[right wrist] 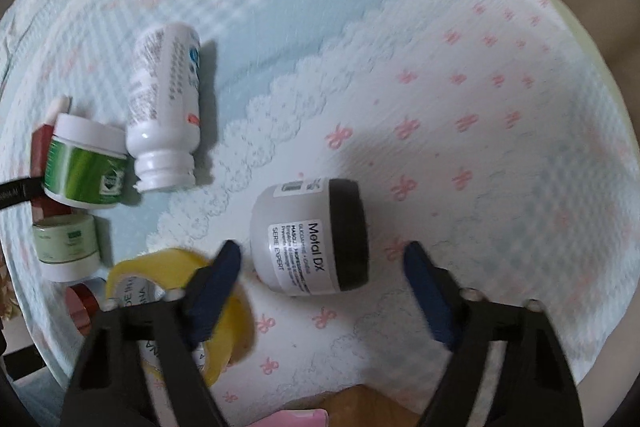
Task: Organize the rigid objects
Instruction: 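Grasp the red box with the left gripper while the right grasps the black-lidded jar, then carry the red box and black-lidded jar over the cardboard box with both grippers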
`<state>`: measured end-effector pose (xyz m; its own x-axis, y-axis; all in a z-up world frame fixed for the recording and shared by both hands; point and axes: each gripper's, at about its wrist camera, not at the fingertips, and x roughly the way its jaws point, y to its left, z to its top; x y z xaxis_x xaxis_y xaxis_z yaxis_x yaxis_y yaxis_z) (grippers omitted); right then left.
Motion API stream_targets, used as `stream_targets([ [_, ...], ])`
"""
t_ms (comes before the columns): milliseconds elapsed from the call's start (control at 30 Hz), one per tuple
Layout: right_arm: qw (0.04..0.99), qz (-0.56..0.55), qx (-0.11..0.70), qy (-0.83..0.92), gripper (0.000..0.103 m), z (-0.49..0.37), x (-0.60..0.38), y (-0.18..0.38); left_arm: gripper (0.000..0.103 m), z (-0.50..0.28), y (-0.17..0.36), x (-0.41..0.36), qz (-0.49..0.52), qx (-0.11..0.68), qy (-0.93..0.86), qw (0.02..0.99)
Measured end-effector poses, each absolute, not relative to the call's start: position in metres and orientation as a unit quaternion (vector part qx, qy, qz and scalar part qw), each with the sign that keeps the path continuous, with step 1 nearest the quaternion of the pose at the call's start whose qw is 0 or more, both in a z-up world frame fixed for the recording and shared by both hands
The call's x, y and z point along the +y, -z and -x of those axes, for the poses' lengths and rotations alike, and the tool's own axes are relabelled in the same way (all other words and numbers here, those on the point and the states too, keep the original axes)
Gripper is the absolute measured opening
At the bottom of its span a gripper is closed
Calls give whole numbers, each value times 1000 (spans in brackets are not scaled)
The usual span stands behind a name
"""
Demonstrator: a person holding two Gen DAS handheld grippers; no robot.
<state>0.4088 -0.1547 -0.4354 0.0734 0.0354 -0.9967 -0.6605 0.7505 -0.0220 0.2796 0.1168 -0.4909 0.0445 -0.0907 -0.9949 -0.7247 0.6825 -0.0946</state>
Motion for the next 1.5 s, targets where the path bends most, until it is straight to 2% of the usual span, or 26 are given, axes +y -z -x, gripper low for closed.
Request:
stream_targets([
  [67,681,254,640,-249,49,-409,-153,442,48,-282,494,119,312,646,-241,653],
  [100,679,259,642,-246,49,-409,-151,445,42,-282,494,120,313,644,-237,657],
  [167,681,269,637,-240,48,-407,-149,446,39,-281,491,124,312,641,-230,663],
  [333,690,272,631,-228,47,-399,-144,446,38,-269,475,122,317,633,-223,670],
  [633,723,238,611,-217,46,-383,-147,411,38,-244,431,130,313,603,-203,706],
  [800,744,203,601,-211,46,-362,-156,375,38,-231,392,128,293,586,-181,734],
  [1133,773,104,602,-173,46,-290,-173,275,38,-209,275,93,219,545,-88,805],
  [1333,799,48,586,-129,46,-247,-202,214,38,-209,225,39,184,532,-7,826],
  [1500,815,13,574,-81,46,-211,-245,179,38,-216,204,-17,167,532,57,828],
])
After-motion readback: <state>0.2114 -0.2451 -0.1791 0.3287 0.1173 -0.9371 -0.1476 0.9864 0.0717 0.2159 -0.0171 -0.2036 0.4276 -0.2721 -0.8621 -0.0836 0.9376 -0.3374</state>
